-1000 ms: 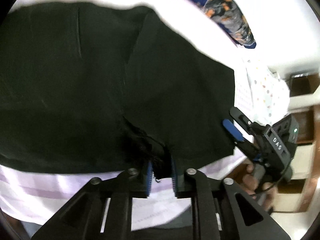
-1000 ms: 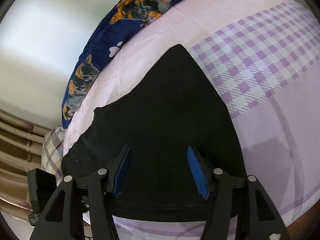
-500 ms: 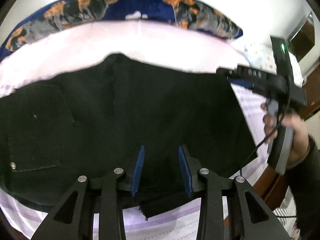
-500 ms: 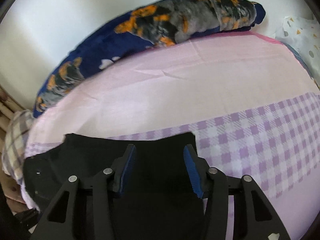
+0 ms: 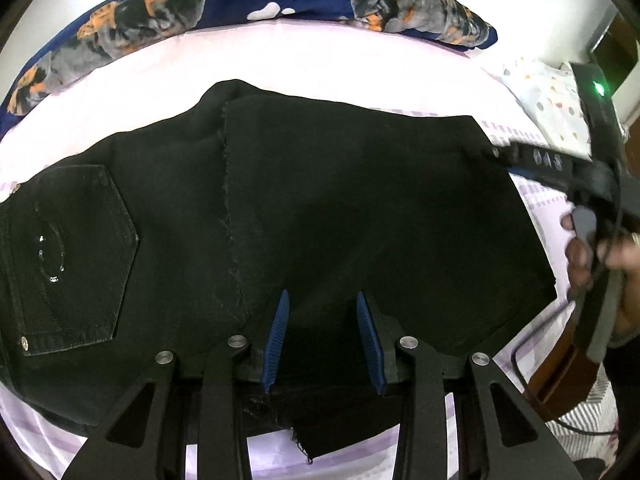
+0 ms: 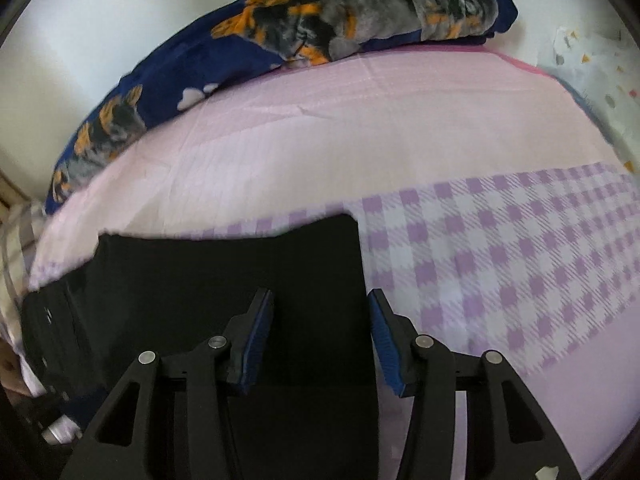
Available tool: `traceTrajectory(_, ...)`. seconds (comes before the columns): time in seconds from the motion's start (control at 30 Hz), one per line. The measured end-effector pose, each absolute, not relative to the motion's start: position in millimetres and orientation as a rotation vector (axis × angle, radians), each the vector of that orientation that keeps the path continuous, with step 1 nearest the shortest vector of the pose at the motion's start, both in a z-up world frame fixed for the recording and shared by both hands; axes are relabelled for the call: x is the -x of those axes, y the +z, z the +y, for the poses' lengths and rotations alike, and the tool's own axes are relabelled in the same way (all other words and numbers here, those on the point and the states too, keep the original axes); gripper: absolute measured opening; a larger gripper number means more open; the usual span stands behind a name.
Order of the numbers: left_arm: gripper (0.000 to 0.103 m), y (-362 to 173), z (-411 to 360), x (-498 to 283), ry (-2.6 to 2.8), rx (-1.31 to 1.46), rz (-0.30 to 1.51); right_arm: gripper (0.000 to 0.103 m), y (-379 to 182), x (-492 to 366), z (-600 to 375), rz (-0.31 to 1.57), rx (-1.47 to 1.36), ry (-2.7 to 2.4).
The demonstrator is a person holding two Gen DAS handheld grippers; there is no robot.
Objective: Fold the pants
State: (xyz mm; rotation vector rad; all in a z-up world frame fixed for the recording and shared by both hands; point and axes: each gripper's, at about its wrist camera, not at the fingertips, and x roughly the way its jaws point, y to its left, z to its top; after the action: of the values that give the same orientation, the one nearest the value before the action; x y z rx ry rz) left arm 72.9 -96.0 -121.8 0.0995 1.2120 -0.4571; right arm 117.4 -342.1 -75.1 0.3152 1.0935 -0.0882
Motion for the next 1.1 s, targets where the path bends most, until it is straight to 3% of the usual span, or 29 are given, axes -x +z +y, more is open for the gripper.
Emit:
traceTrajectory(0.27,0.037,-124.7,-96.9,-71.5,-0.452,-0.087,1.200,0.049,-75.1,-66.3,-324.7,1.132,-0.241,-0.093)
traceTrajectory(0.43,0.051,-123.9,-95.4,-67.5,-0.442,-0.087,1.198,0.052,-74.0,-45.2,-312.5,1.155,-0.208,-0.102)
traceTrajectory(0.63,0.056,-114.5,-76.7,-62.1,-0.373,-0.065,1.168,0.056,-72.4,-27.2,-304.7,1.177,-0.220,-0.112)
traceTrajectory(0.83,0.060,-96.2,-37.5,-53.3,-0.335,0.027,1.133,0.058,-64.6,-16.7,-299.8,1.203,-0.210,-0.116)
traceTrajectory(1.1,0.061,-71.7,58.8,-39.0,-0.309,0.353,1.090,0.069,-24.0,-13.1,-294.7,1.105,-0.241,-0.130)
